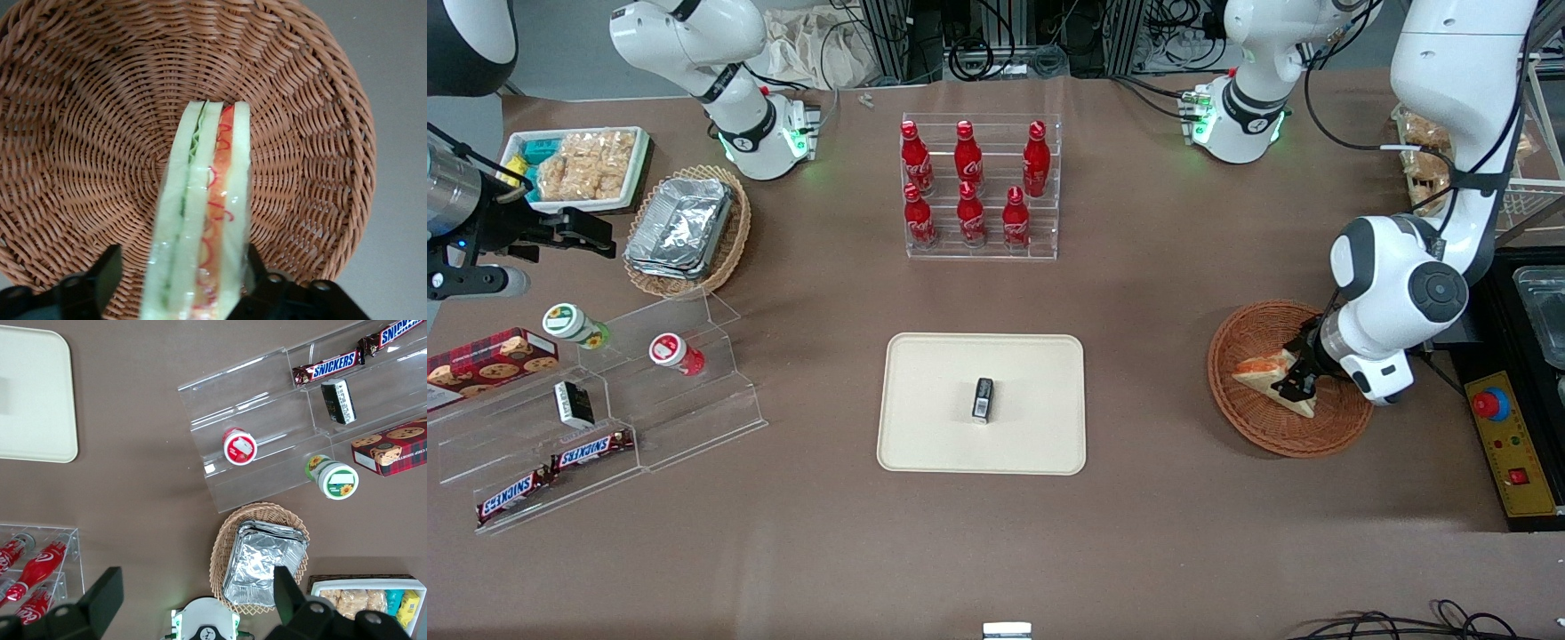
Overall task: Place sandwich from basket to tray
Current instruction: 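Lower the left gripper and close it on the wrapped sandwich, then lift the sandwich out of the basket with the left gripper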
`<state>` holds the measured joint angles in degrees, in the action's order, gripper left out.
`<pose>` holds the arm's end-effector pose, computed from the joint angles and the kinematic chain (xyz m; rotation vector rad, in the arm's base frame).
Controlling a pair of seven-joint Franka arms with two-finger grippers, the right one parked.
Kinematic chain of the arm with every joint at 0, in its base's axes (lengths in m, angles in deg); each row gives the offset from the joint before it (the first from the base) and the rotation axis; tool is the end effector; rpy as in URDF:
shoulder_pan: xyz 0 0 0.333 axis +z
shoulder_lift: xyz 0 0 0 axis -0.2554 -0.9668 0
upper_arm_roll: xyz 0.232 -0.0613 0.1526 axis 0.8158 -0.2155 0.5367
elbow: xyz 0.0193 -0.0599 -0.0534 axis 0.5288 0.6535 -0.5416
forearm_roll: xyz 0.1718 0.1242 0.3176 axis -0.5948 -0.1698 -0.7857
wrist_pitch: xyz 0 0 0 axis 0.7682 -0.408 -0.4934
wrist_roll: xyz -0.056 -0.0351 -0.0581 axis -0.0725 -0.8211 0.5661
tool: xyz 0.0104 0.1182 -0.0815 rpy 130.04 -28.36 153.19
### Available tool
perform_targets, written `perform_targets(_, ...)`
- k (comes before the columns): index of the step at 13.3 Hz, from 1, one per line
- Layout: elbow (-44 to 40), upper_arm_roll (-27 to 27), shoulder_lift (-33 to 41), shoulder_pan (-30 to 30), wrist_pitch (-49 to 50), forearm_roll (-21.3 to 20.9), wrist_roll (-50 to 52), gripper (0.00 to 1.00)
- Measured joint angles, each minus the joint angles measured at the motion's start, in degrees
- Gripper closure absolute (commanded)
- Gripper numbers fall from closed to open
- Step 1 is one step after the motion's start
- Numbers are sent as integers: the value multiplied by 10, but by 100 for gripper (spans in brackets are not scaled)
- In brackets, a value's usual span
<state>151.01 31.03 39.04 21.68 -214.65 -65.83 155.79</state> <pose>0.5590 -0.0218 0.2019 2.5997 1.6861 -0.0437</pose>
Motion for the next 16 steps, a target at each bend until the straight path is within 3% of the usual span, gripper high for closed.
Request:
perform_targets(1, 0, 0, 0, 0, 0, 0, 0, 98)
perform_targets(6, -8, -2, 12, -1, 10, 0, 1, 100)
perform_targets(11, -112, -19, 53, -3, 227, -5, 5, 100)
perform_targets(16, -198, -102, 59, -6, 351, -39, -43, 100)
